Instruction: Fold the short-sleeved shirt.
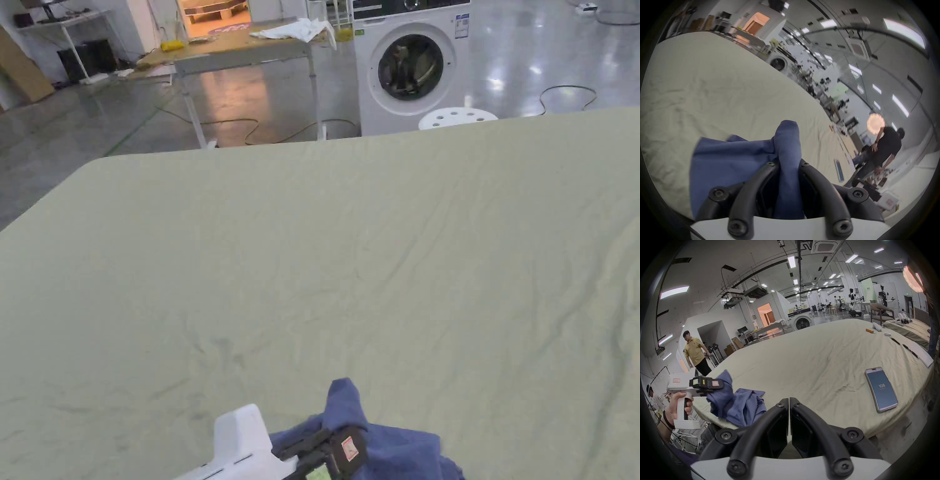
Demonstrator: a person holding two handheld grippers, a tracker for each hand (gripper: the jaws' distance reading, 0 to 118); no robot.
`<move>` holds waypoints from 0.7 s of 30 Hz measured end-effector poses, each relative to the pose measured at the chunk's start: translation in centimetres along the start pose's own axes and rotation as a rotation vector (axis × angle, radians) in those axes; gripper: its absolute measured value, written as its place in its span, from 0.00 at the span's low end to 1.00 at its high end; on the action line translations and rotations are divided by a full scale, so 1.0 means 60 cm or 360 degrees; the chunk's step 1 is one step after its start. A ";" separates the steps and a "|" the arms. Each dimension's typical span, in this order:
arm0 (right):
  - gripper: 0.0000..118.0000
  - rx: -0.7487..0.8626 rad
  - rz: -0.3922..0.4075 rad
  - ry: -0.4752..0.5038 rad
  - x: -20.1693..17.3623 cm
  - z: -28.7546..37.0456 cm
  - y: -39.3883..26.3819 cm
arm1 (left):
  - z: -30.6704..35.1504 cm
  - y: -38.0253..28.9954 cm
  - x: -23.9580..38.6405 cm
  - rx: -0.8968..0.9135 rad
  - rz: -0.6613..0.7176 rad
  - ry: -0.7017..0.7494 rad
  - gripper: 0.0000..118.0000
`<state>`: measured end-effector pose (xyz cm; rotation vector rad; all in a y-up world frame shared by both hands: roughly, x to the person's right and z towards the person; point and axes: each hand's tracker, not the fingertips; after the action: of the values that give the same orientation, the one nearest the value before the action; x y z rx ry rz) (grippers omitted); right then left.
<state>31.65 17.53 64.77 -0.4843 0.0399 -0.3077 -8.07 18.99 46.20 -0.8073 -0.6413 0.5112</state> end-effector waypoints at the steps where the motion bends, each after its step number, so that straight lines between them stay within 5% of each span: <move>1: 0.00 -0.0005 0.0002 -0.0016 0.002 0.004 -0.004 | -0.017 -0.002 0.009 -0.0035 -0.0037 0.0002 0.26; 4: 0.00 -0.0026 -0.0019 -0.0045 0.021 0.014 -0.020 | -0.018 0.001 0.018 -0.0055 -0.0040 -0.0074 0.65; 7: 0.00 -0.0046 -0.0077 -0.0044 0.033 0.014 -0.032 | 0.004 0.012 0.014 0.0044 -0.0044 -0.0171 0.65; 9: 0.00 -0.0045 -0.0092 -0.0041 0.038 0.014 -0.037 | 0.013 0.015 0.004 0.0060 -0.0018 -0.0137 0.47; 10: 0.00 -0.0043 -0.0095 -0.0045 0.038 0.013 -0.040 | 0.008 0.014 -0.005 0.0050 0.0012 -0.0132 0.20; 11: 0.00 -0.0040 -0.0099 -0.0047 0.038 0.013 -0.042 | -0.004 0.011 -0.013 0.0011 0.0061 -0.0134 0.03; 18: 0.00 -0.0070 -0.0080 -0.0021 0.021 0.008 -0.047 | -0.147 -0.047 -0.017 -0.0417 -0.0085 0.0032 0.01; 21: 0.00 -0.0125 -0.0057 0.0038 0.007 -0.005 -0.052 | -0.139 -0.047 -0.013 -0.0355 -0.0083 0.0000 0.01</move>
<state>31.15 14.63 65.96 -0.5598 0.0669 -0.3480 -2.30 12.70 43.79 -0.9979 -0.7264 0.3962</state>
